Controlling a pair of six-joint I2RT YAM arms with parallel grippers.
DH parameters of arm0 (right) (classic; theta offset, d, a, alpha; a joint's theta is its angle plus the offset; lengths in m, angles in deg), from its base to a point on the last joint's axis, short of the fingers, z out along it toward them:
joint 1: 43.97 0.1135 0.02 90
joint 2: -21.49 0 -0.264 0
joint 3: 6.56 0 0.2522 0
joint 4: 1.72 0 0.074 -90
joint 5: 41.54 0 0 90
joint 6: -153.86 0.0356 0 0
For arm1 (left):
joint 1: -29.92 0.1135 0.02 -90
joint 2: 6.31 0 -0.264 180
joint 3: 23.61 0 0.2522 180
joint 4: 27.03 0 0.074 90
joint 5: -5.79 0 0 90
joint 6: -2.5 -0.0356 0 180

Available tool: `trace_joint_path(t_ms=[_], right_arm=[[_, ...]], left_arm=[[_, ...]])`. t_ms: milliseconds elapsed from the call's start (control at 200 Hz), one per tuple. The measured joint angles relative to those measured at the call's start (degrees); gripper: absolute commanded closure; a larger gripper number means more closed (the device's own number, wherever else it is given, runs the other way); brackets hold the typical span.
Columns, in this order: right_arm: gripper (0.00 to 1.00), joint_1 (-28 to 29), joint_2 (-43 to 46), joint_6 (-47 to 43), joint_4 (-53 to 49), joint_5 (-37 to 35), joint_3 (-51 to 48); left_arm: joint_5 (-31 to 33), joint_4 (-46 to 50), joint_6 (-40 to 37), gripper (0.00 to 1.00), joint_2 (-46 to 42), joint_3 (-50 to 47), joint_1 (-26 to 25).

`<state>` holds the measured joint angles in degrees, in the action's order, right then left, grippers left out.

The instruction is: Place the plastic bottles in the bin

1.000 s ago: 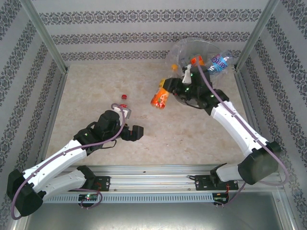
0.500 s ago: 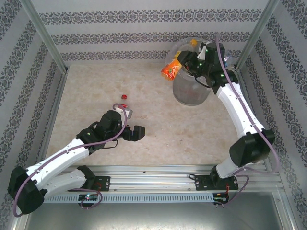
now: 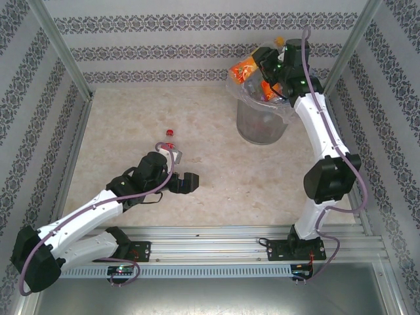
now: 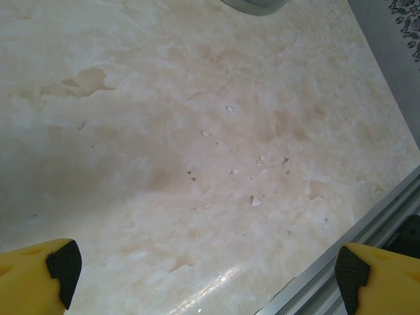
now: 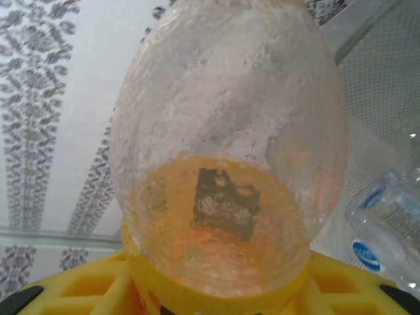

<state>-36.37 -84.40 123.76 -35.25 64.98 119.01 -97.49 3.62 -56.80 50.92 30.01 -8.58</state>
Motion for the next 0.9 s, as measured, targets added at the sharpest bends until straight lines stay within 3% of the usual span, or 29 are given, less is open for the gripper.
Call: trace_joint_path(t_ms=[495, 899], right_arm=[[0.52, -1.2, -8.48, 0.81, -10.84, -9.53, 15.26], [0.44, -1.51, -15.08, -0.04, -17.33, -13.27, 22.34]], left_arm=[[-0.26, -1.27, 0.61, 0.0, 2.25, 0.0, 0.0], [-1.29, -2.38, 1.05, 0.0, 3.28, 0.0, 0.07]])
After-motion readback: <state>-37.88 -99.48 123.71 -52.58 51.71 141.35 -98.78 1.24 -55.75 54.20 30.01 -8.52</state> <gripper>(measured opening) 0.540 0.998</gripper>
